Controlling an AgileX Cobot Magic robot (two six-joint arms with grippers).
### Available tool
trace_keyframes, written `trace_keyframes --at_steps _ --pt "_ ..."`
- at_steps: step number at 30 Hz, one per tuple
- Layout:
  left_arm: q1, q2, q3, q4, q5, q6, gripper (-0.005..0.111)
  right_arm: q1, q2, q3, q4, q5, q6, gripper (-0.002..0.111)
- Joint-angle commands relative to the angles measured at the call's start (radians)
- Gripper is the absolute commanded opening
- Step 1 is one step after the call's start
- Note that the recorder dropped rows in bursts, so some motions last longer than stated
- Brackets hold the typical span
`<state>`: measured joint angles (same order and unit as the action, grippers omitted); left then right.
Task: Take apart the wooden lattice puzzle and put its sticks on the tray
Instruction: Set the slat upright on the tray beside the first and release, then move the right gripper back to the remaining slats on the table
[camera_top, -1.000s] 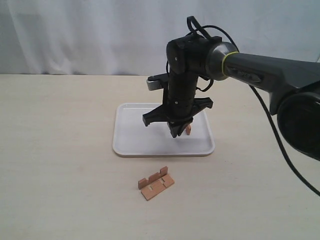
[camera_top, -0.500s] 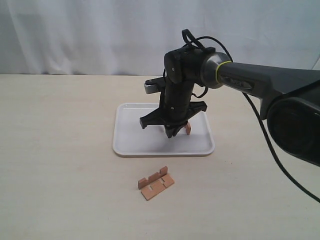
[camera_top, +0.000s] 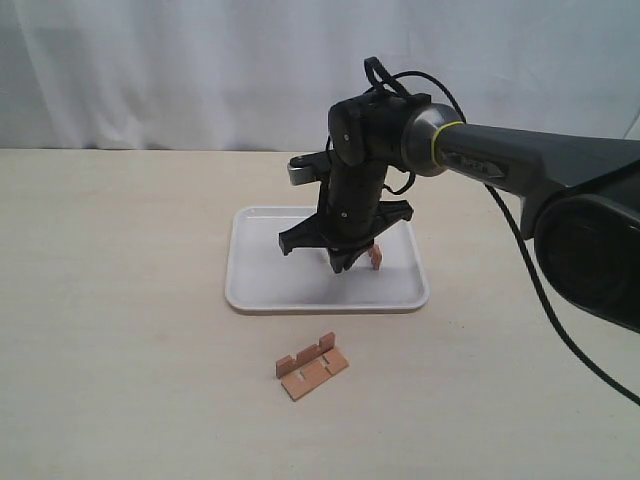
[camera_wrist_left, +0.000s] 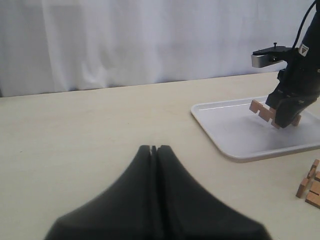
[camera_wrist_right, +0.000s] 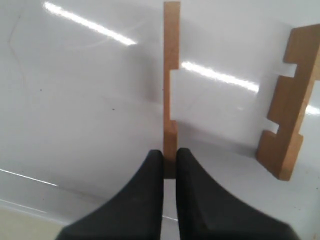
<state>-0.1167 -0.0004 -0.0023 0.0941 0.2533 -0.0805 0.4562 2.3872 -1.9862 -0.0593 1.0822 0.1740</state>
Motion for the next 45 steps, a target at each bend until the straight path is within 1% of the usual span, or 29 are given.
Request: trace_keyframes --at_steps 1,8,14,23,28,30,35,39,42,45 --pt "0.001 0.000 0.002 -0.001 -0.012 -0.003 0.000 -0.005 0.000 -0.003 -0.008 0.008 0.004 0.004" --pt "0.001 0.000 0.002 -0.001 -0.012 -0.003 0.000 -0.005 0.000 -0.003 -0.021 0.022 0.011 0.004" --pt "0.001 0.000 0.002 -0.001 -0.012 -0.003 0.000 -0.005 0.000 -0.003 -0.089 0.022 0.055 0.004" --pt "0.001 0.000 0.002 -0.001 -0.012 -0.003 0.000 -0.005 0.000 -0.003 -0.087 0.029 0.055 0.004" --pt "0.001 0.000 0.002 -0.001 -0.012 -0.003 0.000 -0.005 0.006 -0.003 -0.087 0.067 0.055 0.005" --pt "0.001 0.000 0.002 -0.001 -0.012 -0.003 0.000 -0.005 0.008 -0.003 -0.087 0.075 0.055 0.009" --pt "0.001 0.000 0.002 -0.001 -0.012 -0.003 0.000 -0.005 0.008 -0.003 -0.079 0.070 0.055 0.023" --pt "0.001 0.000 0.002 -0.001 -0.012 -0.003 0.000 -0.005 0.008 -0.003 -0.079 0.070 0.055 0.033" --pt "0.001 0.000 0.002 -0.001 -0.012 -0.003 0.000 -0.005 0.008 -0.003 -0.079 0.070 0.055 0.036" --pt "0.001 0.000 0.002 -0.001 -0.012 -0.003 0.000 -0.001 0.003 -0.003 -0.079 0.070 0.055 0.036"
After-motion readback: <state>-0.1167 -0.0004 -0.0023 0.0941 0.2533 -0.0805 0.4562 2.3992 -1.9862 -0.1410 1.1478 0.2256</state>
